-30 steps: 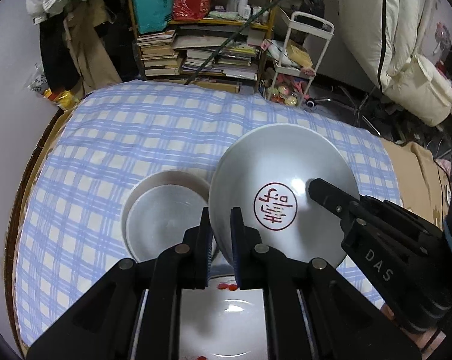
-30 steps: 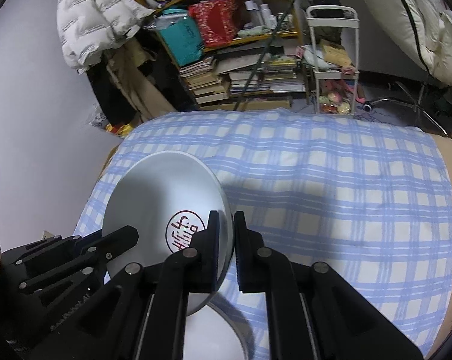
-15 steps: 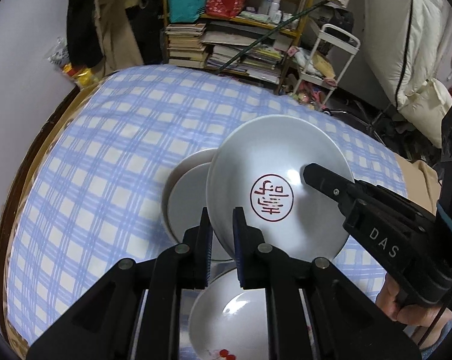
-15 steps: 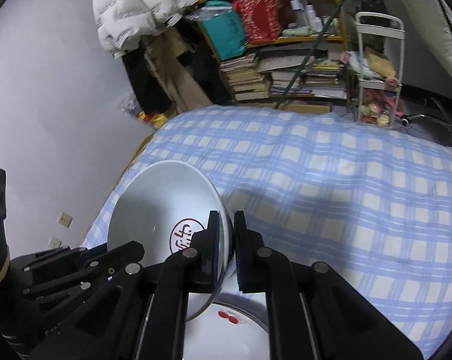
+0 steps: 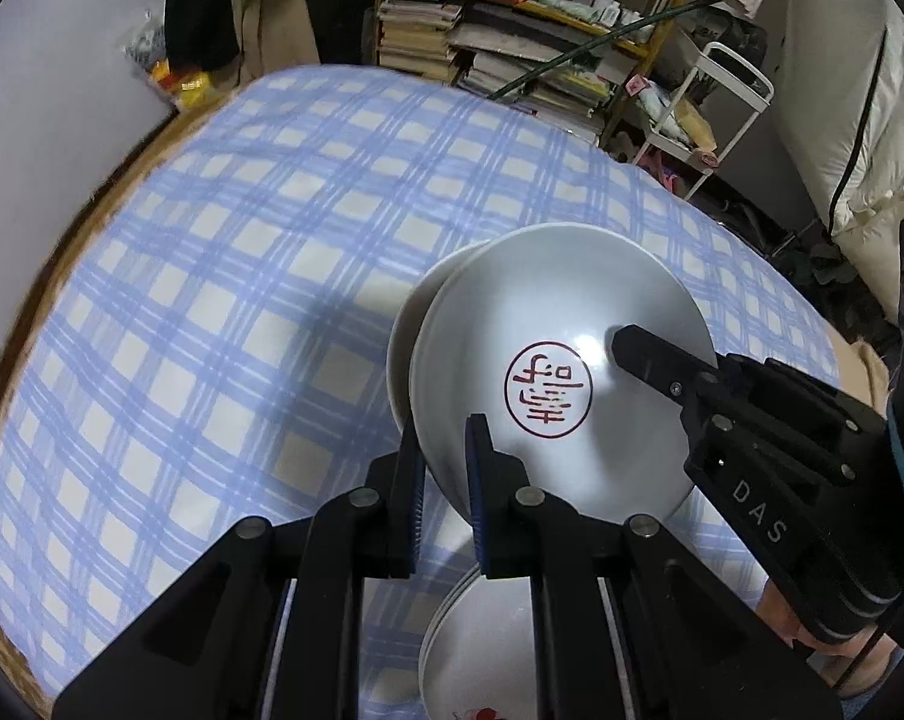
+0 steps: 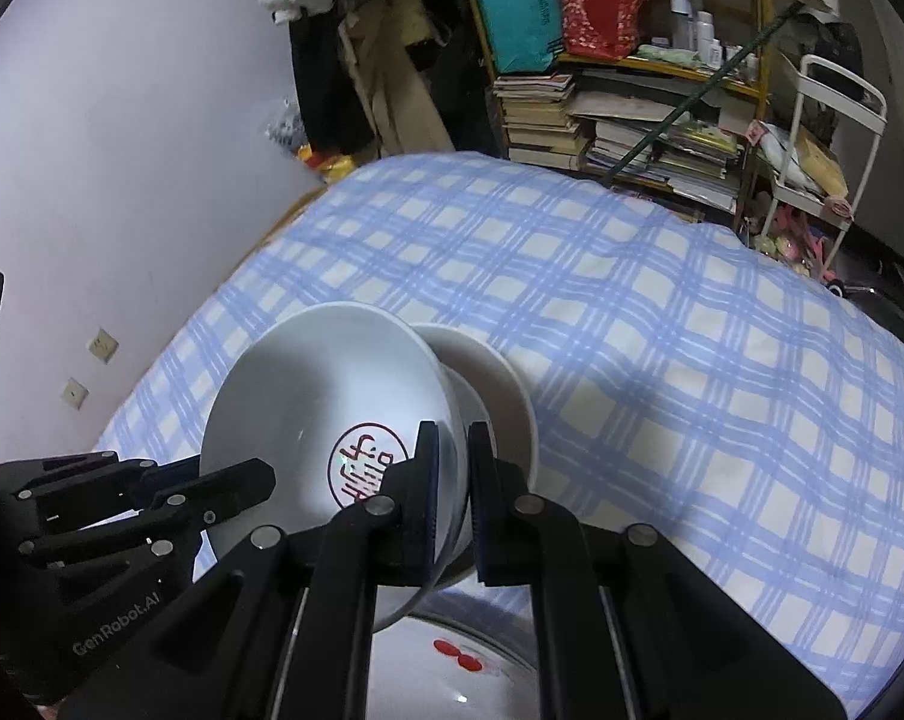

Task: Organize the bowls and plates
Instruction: 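Lower the stamped bowl into the stacked white bowls with both grippers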

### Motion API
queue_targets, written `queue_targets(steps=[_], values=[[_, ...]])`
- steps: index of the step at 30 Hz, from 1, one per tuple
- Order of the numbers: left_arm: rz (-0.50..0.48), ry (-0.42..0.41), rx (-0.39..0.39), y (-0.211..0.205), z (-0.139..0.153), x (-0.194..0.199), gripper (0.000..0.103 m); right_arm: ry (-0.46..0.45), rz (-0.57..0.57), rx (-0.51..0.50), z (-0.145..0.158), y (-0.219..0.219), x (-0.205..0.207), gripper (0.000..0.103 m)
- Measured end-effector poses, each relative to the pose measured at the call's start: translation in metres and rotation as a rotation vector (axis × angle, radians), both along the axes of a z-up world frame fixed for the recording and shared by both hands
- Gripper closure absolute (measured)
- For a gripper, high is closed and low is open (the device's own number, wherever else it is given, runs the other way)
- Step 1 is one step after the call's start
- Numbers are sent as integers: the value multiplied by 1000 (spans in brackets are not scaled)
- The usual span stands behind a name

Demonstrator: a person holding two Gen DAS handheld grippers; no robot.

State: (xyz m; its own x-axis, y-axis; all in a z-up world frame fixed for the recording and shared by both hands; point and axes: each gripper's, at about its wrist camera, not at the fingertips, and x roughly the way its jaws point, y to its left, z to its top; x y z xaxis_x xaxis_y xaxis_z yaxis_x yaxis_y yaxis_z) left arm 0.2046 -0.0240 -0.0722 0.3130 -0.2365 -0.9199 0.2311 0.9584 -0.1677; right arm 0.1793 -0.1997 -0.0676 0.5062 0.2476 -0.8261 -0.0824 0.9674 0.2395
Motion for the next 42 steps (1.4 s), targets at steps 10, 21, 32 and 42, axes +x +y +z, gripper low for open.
queue_targets(steps=[10,21,32,42], values=[[0,17,29,-2,-21,6,91,25,31,-55,-20,8,5,92],[-8,-26,66,-1,-22,12,91,-7,39,-64,-22,14,5,91],[12,-12,64,6,-26,12,89,-107,62,-152,-15,29,-3,91],[19,-31,72,8,-21,10,88,-132,50,-156,-12,26,-5,90]])
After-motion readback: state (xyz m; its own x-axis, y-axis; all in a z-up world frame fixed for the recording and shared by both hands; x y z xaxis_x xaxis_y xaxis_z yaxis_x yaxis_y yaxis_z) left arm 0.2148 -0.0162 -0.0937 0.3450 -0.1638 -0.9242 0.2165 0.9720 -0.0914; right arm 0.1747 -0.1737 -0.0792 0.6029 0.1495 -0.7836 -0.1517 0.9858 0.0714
